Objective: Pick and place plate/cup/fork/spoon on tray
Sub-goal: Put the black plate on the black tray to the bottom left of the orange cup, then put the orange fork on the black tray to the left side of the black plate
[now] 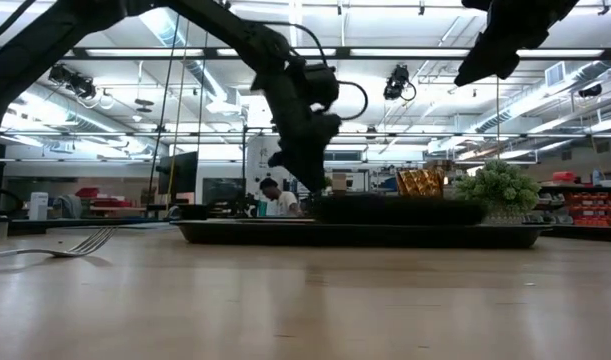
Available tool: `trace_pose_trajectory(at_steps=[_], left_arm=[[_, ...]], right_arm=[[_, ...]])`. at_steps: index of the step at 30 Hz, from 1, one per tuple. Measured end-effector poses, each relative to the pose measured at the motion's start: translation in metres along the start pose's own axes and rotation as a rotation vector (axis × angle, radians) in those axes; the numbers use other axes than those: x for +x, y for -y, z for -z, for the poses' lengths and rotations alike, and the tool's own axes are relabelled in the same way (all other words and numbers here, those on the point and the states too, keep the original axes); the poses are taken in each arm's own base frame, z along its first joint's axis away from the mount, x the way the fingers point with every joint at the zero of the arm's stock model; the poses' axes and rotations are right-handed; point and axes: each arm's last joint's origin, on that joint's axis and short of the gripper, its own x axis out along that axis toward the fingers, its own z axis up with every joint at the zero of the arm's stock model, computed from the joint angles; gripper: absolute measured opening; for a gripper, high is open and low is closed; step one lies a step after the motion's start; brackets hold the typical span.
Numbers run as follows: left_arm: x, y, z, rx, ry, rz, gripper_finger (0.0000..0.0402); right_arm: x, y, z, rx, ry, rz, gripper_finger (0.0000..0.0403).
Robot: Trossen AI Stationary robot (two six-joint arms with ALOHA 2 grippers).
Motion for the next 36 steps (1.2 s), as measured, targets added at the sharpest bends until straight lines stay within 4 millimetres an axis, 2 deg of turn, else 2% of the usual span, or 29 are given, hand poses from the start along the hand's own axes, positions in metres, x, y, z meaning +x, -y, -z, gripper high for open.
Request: trace_pose_trajectory(at_steps=[2, 4, 9, 14, 17, 22, 26, 30, 36], left_arm=[[-0.006, 0.003, 0.004, 0.039, -0.035, -0.032, 0.0117], [-0.004, 0.006, 0.011, 0.098, -0.095, -0.074, 0.0111], [0.017, 0.008, 0.03, 0.148, -0.175, -0.106, 0.0097], [0.032, 0.017, 0.038, 0.135, -0.145, -0.1, 0.0086], [0.037, 0.029, 0.037, 0.163, -0.094, -0.086, 0.0082], [0.041, 0.048, 0.036, 0.209, -0.041, -0.061, 0.0082], [0.042, 0.054, 0.038, 0.222, -0.045, -0.056, 0.0082], [0.026, 0.06, 0.043, 0.165, -0.112, -0.039, 0.0082], [-0.009, 0.101, 0.062, 0.058, -0.186, 0.001, 0.0082]], right_arm=[[0.0, 0.0, -0.001, 0.004, 0.013, -0.005, 0.0132], [0.0, -0.001, -0.004, 0.01, 0.036, -0.013, 0.0132], [0.0, -0.003, -0.007, 0.016, 0.067, -0.044, 0.0132], [0.0, -0.003, -0.007, -0.003, 0.065, -0.054, 0.0132], [0.0, -0.004, -0.007, -0.007, 0.059, -0.07, 0.0132], [-0.001, -0.005, -0.006, -0.013, 0.056, -0.082, 0.0132], [-0.001, -0.008, -0.005, -0.028, 0.056, -0.092, 0.0132], [-0.002, -0.009, -0.005, -0.042, 0.065, -0.073, 0.0132], [-0.001, -0.01, -0.006, -0.11, 0.098, -0.002, 0.0132]])
